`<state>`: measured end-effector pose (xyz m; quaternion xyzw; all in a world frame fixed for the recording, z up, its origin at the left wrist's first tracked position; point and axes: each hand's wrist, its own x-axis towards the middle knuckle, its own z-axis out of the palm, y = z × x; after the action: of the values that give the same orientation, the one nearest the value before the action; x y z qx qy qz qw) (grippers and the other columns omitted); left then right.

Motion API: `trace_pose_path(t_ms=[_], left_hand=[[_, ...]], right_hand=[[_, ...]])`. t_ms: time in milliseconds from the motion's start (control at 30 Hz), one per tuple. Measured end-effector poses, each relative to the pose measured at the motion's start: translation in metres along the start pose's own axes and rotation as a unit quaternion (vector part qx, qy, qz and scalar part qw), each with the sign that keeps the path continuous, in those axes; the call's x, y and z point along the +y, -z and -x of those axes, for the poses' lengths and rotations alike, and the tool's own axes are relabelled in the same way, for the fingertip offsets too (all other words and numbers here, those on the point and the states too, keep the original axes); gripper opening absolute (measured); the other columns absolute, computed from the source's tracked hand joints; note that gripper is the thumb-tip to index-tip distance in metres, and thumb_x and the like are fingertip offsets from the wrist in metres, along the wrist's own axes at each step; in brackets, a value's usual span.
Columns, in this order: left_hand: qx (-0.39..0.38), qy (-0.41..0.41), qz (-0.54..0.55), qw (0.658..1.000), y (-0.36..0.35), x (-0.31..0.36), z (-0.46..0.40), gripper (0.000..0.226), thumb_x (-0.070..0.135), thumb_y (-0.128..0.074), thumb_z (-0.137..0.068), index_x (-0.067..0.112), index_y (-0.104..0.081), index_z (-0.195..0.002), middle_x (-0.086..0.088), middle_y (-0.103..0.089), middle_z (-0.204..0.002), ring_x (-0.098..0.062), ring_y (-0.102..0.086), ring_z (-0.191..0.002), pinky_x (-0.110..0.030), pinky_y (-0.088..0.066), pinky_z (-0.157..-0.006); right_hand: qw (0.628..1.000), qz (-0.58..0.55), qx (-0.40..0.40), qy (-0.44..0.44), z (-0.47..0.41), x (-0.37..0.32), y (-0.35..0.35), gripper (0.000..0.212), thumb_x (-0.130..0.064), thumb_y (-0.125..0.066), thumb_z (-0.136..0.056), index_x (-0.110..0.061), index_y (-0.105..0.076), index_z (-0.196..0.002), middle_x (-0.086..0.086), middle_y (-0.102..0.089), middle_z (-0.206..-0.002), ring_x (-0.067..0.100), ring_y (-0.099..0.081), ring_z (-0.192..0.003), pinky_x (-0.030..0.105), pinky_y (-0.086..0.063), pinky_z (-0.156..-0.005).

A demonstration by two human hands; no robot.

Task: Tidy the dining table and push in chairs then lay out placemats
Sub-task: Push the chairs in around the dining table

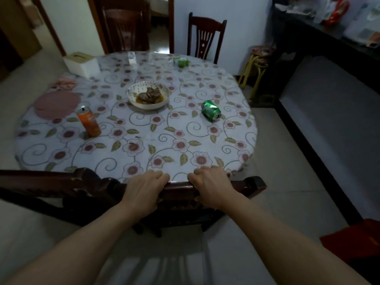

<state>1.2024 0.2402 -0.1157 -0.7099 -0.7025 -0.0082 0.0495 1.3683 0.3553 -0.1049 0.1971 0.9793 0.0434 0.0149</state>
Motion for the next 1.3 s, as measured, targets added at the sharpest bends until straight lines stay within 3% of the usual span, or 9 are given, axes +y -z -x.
trace_pose_path(t_ms=[67,267,433,567,767,833,1000,1300], left_hand=[[0.001,0.007,-0.003,1.0,-0.004,0.004,0.011,0.053,0.027,-0.087,-0.034,0.023,-0.051,-0.073,0.006,-0.054,-0.063,-0.016,-0.051,-0.052,-0.019,-0.003,-0.044],[-0.008,0.029,0.004,1.0,-0.014,0.011,0.035,0.045,0.026,-0.086,-0.039,0.024,-0.059,-0.075,0.006,-0.062,-0.073,-0.016,-0.058,-0.062,-0.022,-0.026,-0.038],[0.01,0.018,0.031,0.999,-0.026,0.017,0.05,0.048,0.021,-0.087,-0.037,0.022,-0.051,-0.069,0.005,-0.053,-0.065,-0.017,-0.055,-0.059,-0.023,-0.024,-0.035],[0.04,-0.003,0.055,0.998,-0.031,0.03,0.053,0.041,0.019,-0.083,-0.045,0.02,-0.049,-0.068,0.003,-0.052,-0.064,-0.019,-0.054,-0.059,-0.023,-0.025,-0.035],[0.033,-0.037,0.044,0.998,-0.034,0.038,0.053,0.043,0.021,-0.082,-0.041,0.021,-0.049,-0.067,0.004,-0.05,-0.064,-0.018,-0.052,-0.059,-0.025,-0.019,-0.038],[0.029,-0.031,0.043,0.998,-0.033,0.035,0.047,0.045,0.02,-0.082,-0.038,0.022,-0.05,-0.07,0.005,-0.052,-0.067,-0.018,-0.053,-0.061,-0.026,-0.021,-0.037],[0.049,-0.006,0.066,0.997,-0.032,0.029,0.028,0.04,0.014,-0.08,-0.044,0.02,-0.055,-0.074,0.003,-0.057,-0.071,-0.02,-0.056,-0.065,-0.024,-0.03,-0.038],[0.029,-0.001,0.035,0.999,-0.03,0.007,0.011,0.046,0.018,-0.084,-0.038,0.022,-0.057,-0.076,0.005,-0.054,-0.067,-0.018,-0.054,-0.059,-0.022,-0.012,-0.042]], right_hand=[[1.0,-0.006,0.014,0.013,0.005,-0.007,-0.005,0.035,-0.029,-0.081,-0.058,-0.015,-0.061,-0.083,0.004,-0.062,-0.075,0.026,-0.059,-0.066,0.028,-0.029,-0.052],[0.999,-0.041,-0.011,0.013,0.02,-0.027,-0.022,0.048,-0.036,-0.088,-0.034,-0.02,-0.058,-0.068,-0.003,-0.06,-0.062,0.017,-0.057,-0.047,0.022,-0.025,-0.041],[1.0,-0.028,-0.003,-0.006,0.034,-0.043,-0.032,0.047,-0.035,-0.088,-0.031,-0.022,-0.056,-0.064,-0.005,-0.053,-0.056,0.014,-0.051,-0.041,0.019,-0.004,-0.04],[1.0,-0.01,-0.003,-0.026,0.051,-0.044,-0.033,0.046,-0.033,-0.089,-0.035,-0.021,-0.054,-0.063,-0.003,-0.051,-0.054,0.016,-0.048,-0.04,0.019,-0.006,-0.039],[0.998,0.003,0.016,-0.054,0.071,-0.049,-0.039,0.046,-0.033,-0.087,-0.033,-0.022,-0.055,-0.064,-0.004,-0.052,-0.057,0.016,-0.051,-0.043,0.019,-0.009,-0.041],[0.998,-0.002,0.03,-0.063,0.069,-0.047,-0.039,0.046,-0.031,-0.086,-0.034,-0.021,-0.054,-0.066,-0.003,-0.053,-0.059,0.017,-0.053,-0.046,0.021,-0.017,-0.043],[0.99,-0.025,0.077,-0.115,0.058,-0.034,-0.046,0.055,-0.026,-0.086,-0.038,-0.021,-0.047,-0.077,-0.003,-0.056,-0.062,0.02,-0.055,-0.049,0.021,-0.019,-0.043],[0.989,-0.029,0.113,-0.094,0.032,-0.019,-0.048,0.053,-0.031,-0.089,-0.035,-0.021,-0.056,-0.075,-0.006,-0.06,-0.059,0.017,-0.057,-0.044,0.018,-0.018,-0.042]])
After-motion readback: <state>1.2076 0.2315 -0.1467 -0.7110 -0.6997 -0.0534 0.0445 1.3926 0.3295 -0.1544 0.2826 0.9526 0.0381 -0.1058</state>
